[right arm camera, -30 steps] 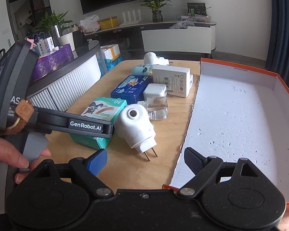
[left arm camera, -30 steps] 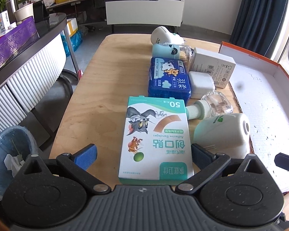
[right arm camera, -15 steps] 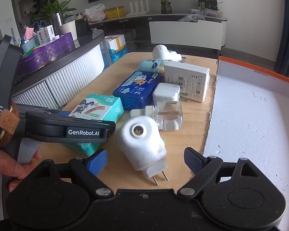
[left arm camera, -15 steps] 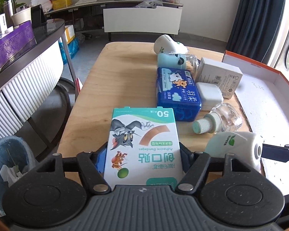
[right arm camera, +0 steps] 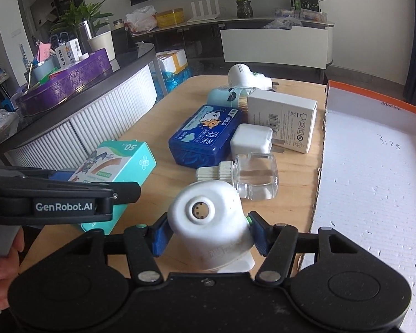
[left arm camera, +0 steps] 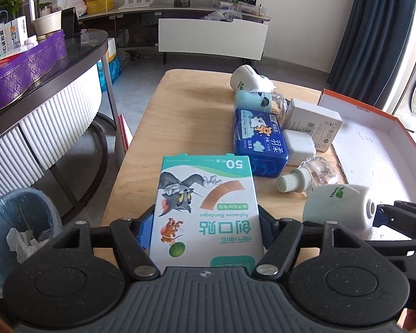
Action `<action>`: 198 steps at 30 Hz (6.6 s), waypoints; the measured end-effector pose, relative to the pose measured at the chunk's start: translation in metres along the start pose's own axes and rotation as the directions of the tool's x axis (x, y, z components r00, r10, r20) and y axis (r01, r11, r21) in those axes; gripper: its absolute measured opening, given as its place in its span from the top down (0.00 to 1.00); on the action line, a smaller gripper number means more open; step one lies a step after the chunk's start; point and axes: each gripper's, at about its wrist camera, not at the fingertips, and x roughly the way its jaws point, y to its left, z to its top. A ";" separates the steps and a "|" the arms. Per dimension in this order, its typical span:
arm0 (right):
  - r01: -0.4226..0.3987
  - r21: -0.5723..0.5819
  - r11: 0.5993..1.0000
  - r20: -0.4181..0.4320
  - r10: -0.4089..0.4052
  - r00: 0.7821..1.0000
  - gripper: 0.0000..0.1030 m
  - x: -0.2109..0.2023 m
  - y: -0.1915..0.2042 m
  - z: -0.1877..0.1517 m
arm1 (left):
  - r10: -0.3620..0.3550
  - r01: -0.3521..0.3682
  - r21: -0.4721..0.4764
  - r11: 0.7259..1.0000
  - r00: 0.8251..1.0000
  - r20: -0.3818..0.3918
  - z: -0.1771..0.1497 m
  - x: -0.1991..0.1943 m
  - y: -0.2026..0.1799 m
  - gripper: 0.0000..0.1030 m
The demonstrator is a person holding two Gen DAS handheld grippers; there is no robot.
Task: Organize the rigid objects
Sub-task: 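Close left tool on bandage box while right tool grasps the plug device, then carry bandage box into tray with left tool while right tool drops plug device there, then move both open tools back over the table toward the remaining items, then grasp blue toothpick box with left tool while right tool grasps white square charger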
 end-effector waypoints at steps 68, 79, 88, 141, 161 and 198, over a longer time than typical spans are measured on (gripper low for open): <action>0.271 0.307 0.912 0.078 -0.308 0.948 0.30 -0.087 -0.179 0.028 | -0.239 0.237 0.216 0.947 0.971 -0.017 0.057 0.025 -0.170 0.31; 0.277 0.302 0.912 0.067 -0.310 0.948 0.30 -0.076 -0.189 0.040 | -0.229 0.228 0.225 0.947 0.973 -0.022 0.064 0.034 -0.176 0.31; 0.285 0.299 0.911 0.049 -0.312 0.949 0.30 -0.062 -0.201 0.052 | -0.220 0.224 0.226 0.948 0.975 -0.041 0.070 0.049 -0.182 0.31; 0.263 0.357 0.896 0.160 -0.336 0.928 0.11 -0.127 -0.166 0.038 | -0.169 0.166 0.163 0.972 0.986 0.000 0.066 0.005 -0.161 0.00; 0.212 0.285 0.935 0.145 -0.261 0.954 0.11 -0.112 -0.126 0.042 | -0.119 0.117 0.112 0.987 0.993 0.014 0.056 -0.007 -0.118 0.00; 0.119 0.175 0.977 0.076 -0.133 0.988 0.10 -0.058 -0.070 0.048 | -0.038 0.037 -0.028 0.999 0.999 -0.038 0.040 0.012 -0.030 0.00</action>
